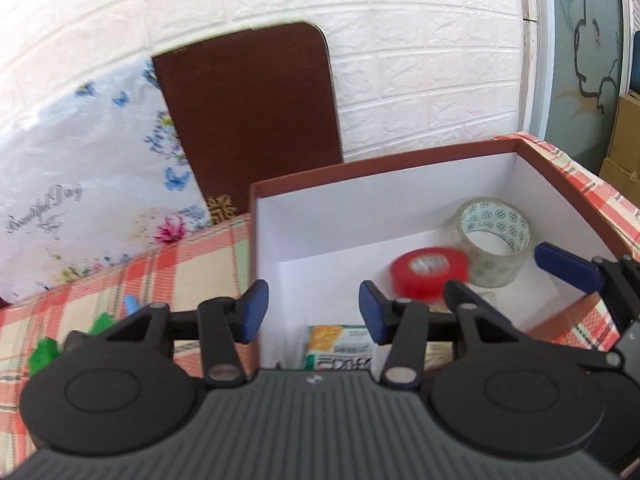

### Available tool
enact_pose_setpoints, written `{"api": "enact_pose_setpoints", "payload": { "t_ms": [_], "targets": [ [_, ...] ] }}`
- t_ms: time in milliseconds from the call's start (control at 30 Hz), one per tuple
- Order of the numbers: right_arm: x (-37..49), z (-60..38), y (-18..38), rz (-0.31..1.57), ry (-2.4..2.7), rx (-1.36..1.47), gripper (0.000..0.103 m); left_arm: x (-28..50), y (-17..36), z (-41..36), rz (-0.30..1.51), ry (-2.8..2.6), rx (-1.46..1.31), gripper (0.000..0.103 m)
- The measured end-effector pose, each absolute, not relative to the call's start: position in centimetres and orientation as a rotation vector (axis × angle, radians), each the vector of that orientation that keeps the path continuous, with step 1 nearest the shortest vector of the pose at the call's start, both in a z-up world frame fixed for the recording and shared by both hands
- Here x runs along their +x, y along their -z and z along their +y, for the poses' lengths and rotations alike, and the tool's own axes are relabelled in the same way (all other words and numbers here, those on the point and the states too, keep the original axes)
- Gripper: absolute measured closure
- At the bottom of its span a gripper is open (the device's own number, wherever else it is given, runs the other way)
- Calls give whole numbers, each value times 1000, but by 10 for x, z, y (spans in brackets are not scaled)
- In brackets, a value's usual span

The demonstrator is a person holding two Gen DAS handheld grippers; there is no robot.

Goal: Organize objects
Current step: 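Carry the red tape roll into the brown box and release, then move both grippers to the blue tape roll and grasp it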

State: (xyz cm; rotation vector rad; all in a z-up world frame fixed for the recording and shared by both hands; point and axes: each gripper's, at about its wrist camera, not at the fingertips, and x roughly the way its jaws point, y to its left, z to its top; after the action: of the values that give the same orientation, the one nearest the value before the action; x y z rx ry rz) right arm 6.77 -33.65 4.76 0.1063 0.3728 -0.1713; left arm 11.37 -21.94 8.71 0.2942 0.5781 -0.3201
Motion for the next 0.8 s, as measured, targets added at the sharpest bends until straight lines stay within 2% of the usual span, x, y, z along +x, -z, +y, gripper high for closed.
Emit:
{"api": "enact_pose_setpoints", "payload": {
  "t_ms": [267,800],
  "targets": [
    [3,-305,-59,329,159,121,22,75,-87,-176,563,282,255,42],
    [5,-214,-29,582,-69,81,23,59,-34,-60,736,80,151,37]
  ]
}}
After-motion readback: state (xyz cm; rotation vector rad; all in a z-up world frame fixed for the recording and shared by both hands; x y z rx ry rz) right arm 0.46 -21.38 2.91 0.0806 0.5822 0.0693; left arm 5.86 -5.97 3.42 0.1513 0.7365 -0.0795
